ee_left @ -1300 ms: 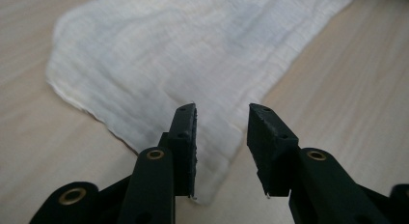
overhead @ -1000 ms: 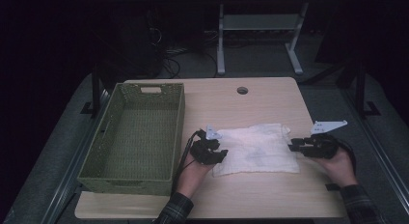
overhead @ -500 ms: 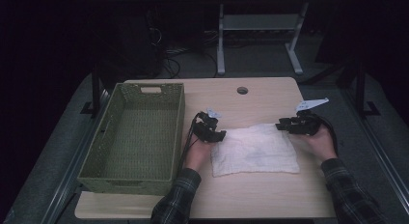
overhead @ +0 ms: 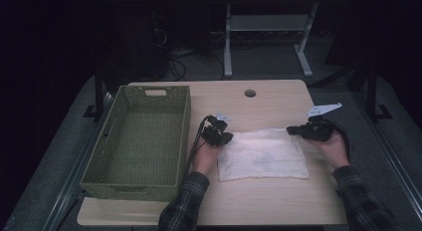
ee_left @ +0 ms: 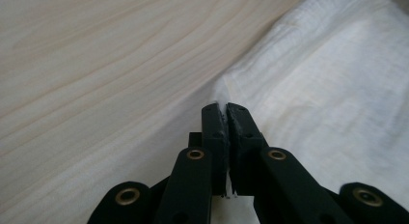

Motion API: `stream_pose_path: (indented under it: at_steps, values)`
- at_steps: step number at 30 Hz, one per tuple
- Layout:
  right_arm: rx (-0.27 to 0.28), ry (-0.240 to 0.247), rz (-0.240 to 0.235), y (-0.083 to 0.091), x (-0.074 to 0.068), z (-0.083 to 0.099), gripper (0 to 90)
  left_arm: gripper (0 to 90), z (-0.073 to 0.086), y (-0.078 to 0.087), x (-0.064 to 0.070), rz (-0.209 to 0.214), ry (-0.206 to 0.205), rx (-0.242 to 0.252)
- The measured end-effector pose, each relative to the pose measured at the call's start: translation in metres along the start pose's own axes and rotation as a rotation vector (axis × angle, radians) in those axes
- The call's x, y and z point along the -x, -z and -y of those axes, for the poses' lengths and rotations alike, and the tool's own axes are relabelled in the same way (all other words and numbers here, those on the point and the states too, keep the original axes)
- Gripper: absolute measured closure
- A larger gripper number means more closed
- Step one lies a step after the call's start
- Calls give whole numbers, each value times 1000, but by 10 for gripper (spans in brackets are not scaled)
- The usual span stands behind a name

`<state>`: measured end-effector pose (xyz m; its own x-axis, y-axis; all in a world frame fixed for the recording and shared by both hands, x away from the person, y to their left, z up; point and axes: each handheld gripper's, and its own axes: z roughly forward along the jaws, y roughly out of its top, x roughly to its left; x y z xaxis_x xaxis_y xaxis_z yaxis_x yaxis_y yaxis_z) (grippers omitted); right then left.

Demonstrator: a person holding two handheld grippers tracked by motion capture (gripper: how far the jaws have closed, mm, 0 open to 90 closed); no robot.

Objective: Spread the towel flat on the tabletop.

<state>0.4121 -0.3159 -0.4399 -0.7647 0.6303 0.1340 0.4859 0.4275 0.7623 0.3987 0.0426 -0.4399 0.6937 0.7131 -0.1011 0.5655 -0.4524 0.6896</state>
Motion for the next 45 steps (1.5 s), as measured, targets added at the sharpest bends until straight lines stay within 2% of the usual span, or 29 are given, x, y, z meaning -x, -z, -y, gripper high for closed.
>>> stream_pose_path:
  at_steps: [1, 4, 5, 6, 7, 8, 10, 11, 14, 16, 18, 21, 23, 27, 29, 30, 31, 32, 34, 36, 37, 38, 39, 40, 41, 43, 45]
  values:
    - [13, 14, -4, 9, -6, 5, 874, 865, 1, 9, 6, 7, -21, 10]
    - [21, 15, -11, 15, -12, 10, 874, 864, 3, 18, 14, 13, -34, 27]
    - [24, 18, -19, 22, -19, 18, 874, 864, 6, 25, 21, 25, -47, 34]
    - [24, 18, -19, 22, -19, 18, 874, 864, 6, 25, 21, 25, -47, 34]
    - [16, 26, -22, 28, -24, 23, 874, 864, 11, 32, 28, 39, -64, 38]
    - [13, 24, -26, 31, -27, 27, 874, 864, 14, 34, 33, 48, -63, 40]
    - [6, 29, -27, 34, -30, 31, 874, 862, 17, 37, 36, 59, -74, 34]
    - [-6, 31, -30, 39, -34, 39, 874, 861, 23, 40, 44, 80, -86, 24]
    - [-27, 23, -39, 42, -39, 49, 874, 858, 30, 41, 50, 99, -93, 1]
    - [-58, 16, -48, 42, -44, 60, 873, 856, 41, 39, 58, 128, -99, -31]
    - [-68, 11, -55, 42, -46, 63, 873, 855, 44, 38, 61, 133, -101, -43]
    - [-111, 7, -60, 40, -52, 74, 870, 840, 54, 34, 68, 148, -111, -85]
    - [-116, 8, -60, 41, -55, 77, 869, 810, 60, 33, 71, 155, -115, -111]
    - [-120, 10, -60, 43, -55, 80, 835, 703, 61, 36, 71, 152, -112, -102]
    - [-98, 5, -54, 49, -55, 78, 772, 662, 53, 45, 67, 115, -112, -51]
    - [-98, 5, -54, 49, -55, 78, 772, 661, 53, 45, 67, 115, -112, -51]
    - [-69, 4, -43, 55, -53, 74, 753, 653, 46, 48, 61, 86, -96, -18]
    - [-53, 7, -37, 58, -51, 71, 748, 652, 46, 48, 61, 86, -96, -18]
    - [-32, 0, -7, 61, -45, 65, 743, 652, 36, 47, 51, 46, -80, 12]
    - [-10, -13, 25, 62, -34, 59, 738, 647, 31, 43, 44, 23, -68, 17]
    - [-7, -34, 32, 61, -29, 56, 737, 643, 28, 40, 39, 6, -74, 15]
    - [-6, -46, 37, 59, -24, 54, 733, 635, 28, 40, 39, 6, -74, 15]
    - [-8, -55, 43, 56, -18, 52, 730, 632, 25, 33, 32, -9, -58, 3]
    - [-8, -55, 43, 56, -18, 52, 730, 624, 25, 33, 32, -9, -58, 3]
    - [-14, -69, 43, 53, -12, 51, 729, 624, 23, 26, 27, -18, -45, -6]
    - [-34, -94, 45, 42, 1, 51, 726, 611, 23, 19, 23, -10, -36, -19]
    - [-50, -103, 40, 38, 4, 53, 725, 604, 25, 13, 21, 0, -38, -38]
